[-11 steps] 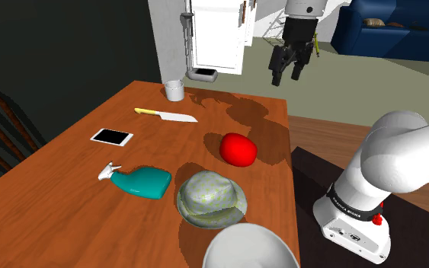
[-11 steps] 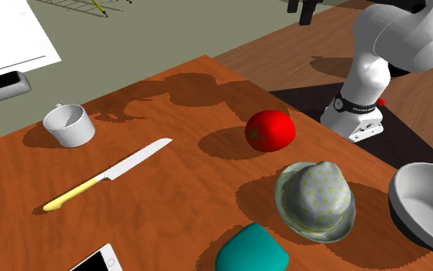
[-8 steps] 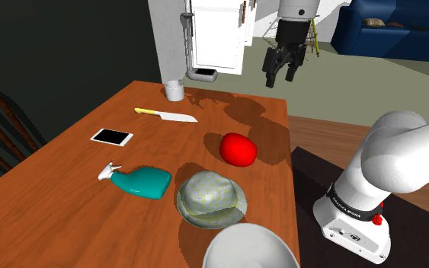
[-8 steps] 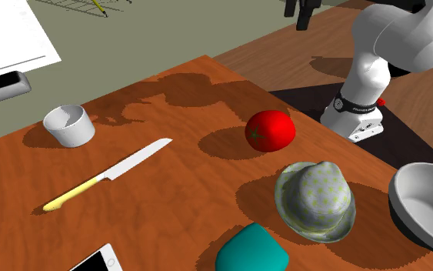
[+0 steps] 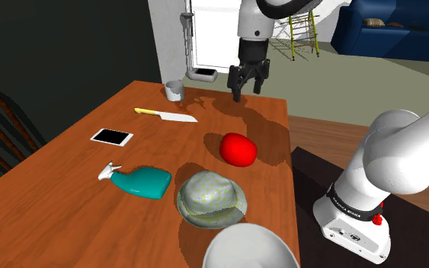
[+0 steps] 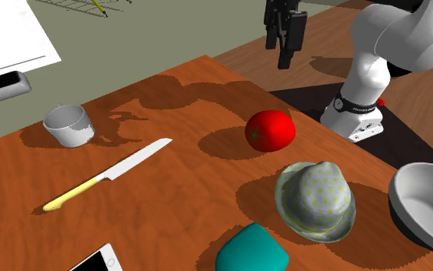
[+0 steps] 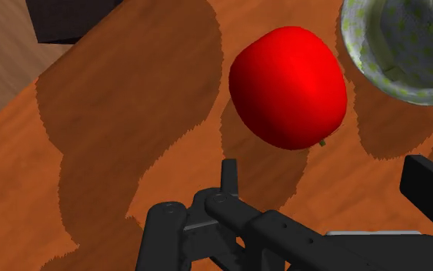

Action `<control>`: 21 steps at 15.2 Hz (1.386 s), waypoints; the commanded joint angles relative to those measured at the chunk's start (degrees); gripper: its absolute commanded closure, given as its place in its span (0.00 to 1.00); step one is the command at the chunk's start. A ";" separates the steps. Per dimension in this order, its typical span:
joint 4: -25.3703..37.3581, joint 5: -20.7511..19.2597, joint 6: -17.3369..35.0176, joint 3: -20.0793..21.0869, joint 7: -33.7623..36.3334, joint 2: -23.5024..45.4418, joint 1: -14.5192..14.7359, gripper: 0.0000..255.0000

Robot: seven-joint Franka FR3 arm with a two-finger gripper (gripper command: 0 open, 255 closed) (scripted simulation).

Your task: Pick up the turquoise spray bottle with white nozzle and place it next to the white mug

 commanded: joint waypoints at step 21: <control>30.70 -6.54 11.92 12.54 14.29 44.04 9.02 0.00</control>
